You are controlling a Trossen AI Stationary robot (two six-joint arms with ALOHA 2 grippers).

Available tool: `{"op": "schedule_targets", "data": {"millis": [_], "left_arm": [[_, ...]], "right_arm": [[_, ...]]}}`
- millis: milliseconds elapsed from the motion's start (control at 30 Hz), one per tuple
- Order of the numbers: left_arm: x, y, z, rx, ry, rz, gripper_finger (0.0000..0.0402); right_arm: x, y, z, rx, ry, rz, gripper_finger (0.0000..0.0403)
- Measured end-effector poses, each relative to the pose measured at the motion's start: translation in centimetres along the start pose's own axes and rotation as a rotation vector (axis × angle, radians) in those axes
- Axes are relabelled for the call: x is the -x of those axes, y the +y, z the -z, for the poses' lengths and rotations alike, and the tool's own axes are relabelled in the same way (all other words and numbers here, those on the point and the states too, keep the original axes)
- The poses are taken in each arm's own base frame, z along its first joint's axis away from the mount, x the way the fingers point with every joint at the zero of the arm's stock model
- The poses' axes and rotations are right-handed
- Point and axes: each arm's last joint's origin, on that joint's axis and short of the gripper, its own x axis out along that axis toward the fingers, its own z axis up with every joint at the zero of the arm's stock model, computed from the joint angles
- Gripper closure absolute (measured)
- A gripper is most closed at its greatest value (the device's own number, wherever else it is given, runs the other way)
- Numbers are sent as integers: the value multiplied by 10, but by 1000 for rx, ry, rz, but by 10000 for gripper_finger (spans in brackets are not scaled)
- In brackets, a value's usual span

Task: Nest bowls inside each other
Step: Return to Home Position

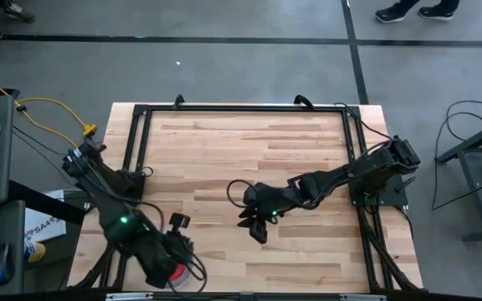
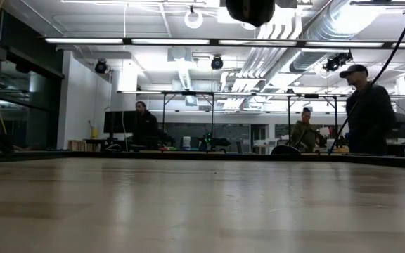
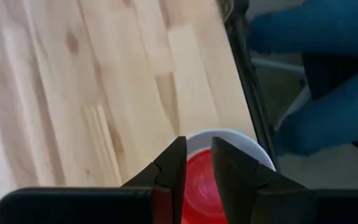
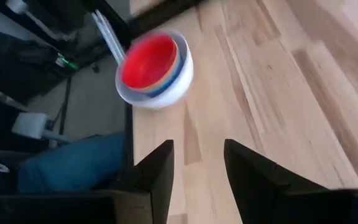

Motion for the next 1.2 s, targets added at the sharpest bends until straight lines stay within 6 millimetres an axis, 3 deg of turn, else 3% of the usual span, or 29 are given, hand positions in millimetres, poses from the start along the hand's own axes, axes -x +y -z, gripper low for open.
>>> {"op": "schedule_targets", "data": {"millis": [167,333,467,667,933,1200], "left_arm": [[32,3,3,-72,-150,12,327],[54,4,13,-103,-236,-48,327],[62,2,23,-121,-259,-142,327],[67,-4,37,-83,-277,-230,327],[73,-14,49,-74,-319,-278,327],[76,-21,66,1,-345,-308,327]], "right_arm": [[29,9,-16,40,-92,-92,268],[78,22,-32,119,-225,-182,268],[116,26,-28,169,-303,-243,268],[146,13,5,174,-398,-284,268],[141,-29,66,151,-507,-396,268],[144,-70,108,132,-596,-446,268]]}}
